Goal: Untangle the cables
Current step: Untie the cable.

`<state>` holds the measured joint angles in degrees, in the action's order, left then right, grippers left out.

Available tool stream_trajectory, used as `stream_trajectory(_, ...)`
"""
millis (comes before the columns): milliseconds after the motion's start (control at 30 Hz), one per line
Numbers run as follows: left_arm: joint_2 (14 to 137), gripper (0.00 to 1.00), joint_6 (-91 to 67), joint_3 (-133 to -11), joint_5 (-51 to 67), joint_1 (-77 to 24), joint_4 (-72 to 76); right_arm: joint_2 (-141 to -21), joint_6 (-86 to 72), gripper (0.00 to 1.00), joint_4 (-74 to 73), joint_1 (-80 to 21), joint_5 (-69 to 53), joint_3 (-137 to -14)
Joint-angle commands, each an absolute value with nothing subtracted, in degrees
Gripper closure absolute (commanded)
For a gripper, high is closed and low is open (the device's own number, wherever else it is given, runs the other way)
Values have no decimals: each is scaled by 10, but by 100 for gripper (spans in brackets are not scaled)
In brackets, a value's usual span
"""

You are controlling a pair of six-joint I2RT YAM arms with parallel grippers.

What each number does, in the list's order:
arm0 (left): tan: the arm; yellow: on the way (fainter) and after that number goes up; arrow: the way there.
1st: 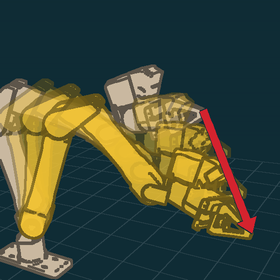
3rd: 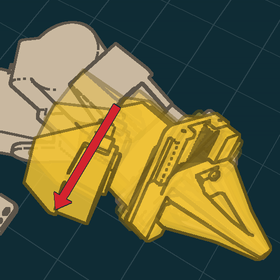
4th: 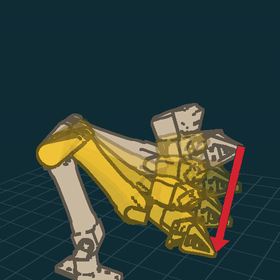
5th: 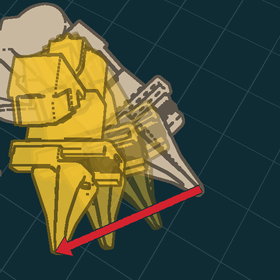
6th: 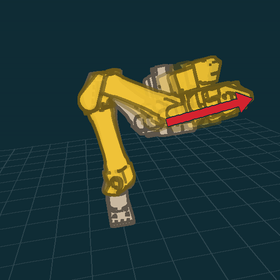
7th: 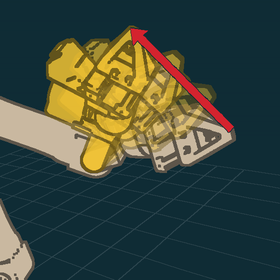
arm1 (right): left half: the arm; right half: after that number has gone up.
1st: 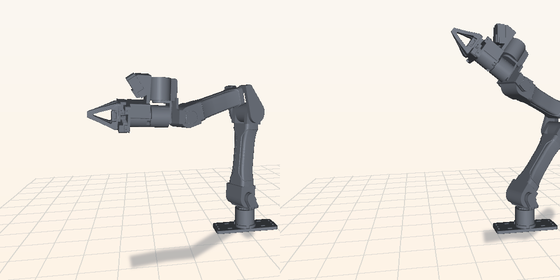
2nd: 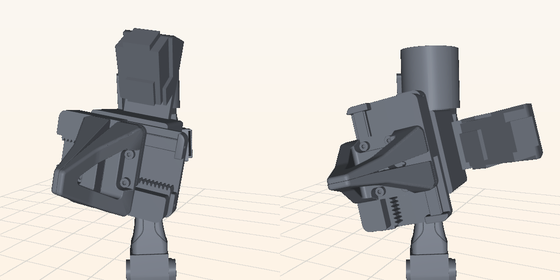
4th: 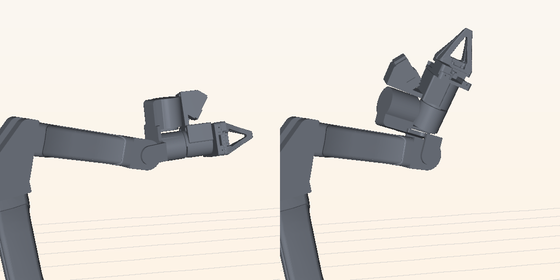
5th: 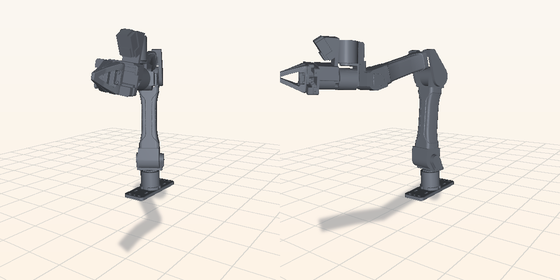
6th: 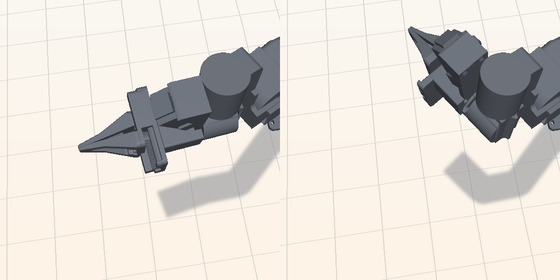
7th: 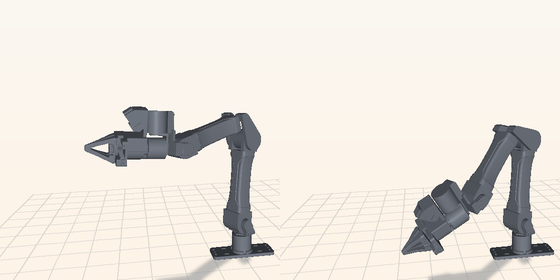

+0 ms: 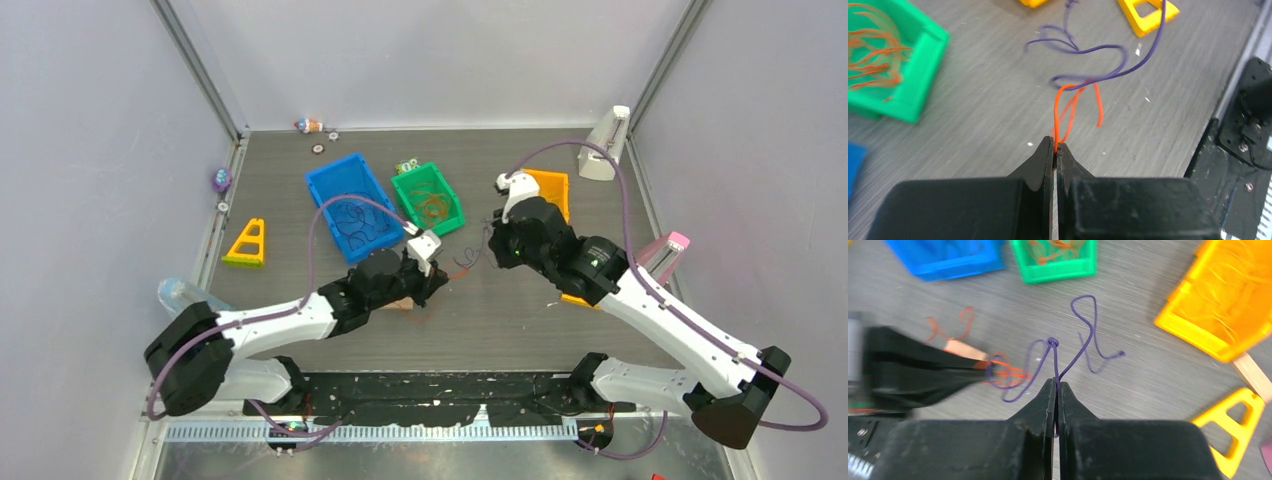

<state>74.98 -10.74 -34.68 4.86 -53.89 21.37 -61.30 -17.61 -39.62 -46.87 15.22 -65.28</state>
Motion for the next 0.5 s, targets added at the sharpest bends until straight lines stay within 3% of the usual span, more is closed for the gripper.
stream_trajectory(0, 632, 100, -136, -310, -42, -495, 158, -567, -208, 95, -418, -395, 210, -602)
stream_trajectory(267, 398, 100, -185, -212, -155, -395, 18, -478, -220, 95, -389, -242, 189, -488)
stream_trajectory(467, 342, 100, -222, -219, -208, -386, -95, -478, -230, 95, -376, -223, 168, -474)
